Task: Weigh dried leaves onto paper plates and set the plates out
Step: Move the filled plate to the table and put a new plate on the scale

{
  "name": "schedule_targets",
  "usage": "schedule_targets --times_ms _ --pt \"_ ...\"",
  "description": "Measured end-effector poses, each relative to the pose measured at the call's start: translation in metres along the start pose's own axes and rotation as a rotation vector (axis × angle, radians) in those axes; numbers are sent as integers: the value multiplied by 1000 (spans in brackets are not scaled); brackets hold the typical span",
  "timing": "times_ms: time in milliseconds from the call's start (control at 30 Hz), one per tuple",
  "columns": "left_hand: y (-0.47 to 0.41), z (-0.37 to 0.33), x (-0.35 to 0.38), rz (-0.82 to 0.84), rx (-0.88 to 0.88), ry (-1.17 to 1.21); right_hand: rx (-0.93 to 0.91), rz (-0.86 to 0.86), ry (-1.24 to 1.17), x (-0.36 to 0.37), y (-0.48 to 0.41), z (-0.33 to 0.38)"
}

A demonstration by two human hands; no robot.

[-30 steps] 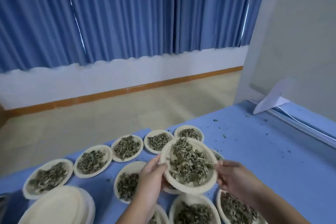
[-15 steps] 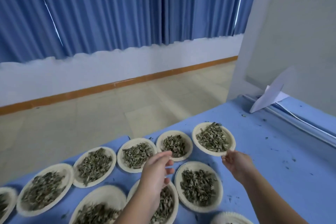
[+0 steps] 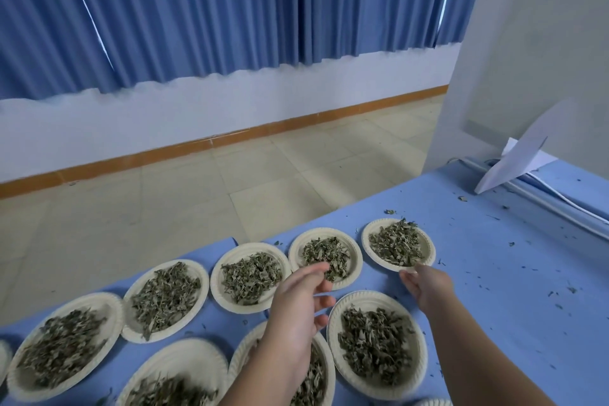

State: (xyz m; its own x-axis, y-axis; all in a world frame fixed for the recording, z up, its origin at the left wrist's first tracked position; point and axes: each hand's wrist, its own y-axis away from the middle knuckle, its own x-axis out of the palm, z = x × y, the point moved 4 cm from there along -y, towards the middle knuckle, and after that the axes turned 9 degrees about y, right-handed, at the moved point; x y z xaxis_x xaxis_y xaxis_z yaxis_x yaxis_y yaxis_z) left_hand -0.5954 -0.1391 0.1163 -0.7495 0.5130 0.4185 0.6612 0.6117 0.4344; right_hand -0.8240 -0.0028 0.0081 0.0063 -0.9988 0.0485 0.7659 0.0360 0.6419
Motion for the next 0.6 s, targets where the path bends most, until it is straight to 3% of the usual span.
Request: schedule_targets --times_ms 367,600 --pt "25 -22 -36 -30 24 62 -5 170 116 11 41 3" --pt "89 -64 -85 -68 79 119 -42 525 183 64 175 -6"
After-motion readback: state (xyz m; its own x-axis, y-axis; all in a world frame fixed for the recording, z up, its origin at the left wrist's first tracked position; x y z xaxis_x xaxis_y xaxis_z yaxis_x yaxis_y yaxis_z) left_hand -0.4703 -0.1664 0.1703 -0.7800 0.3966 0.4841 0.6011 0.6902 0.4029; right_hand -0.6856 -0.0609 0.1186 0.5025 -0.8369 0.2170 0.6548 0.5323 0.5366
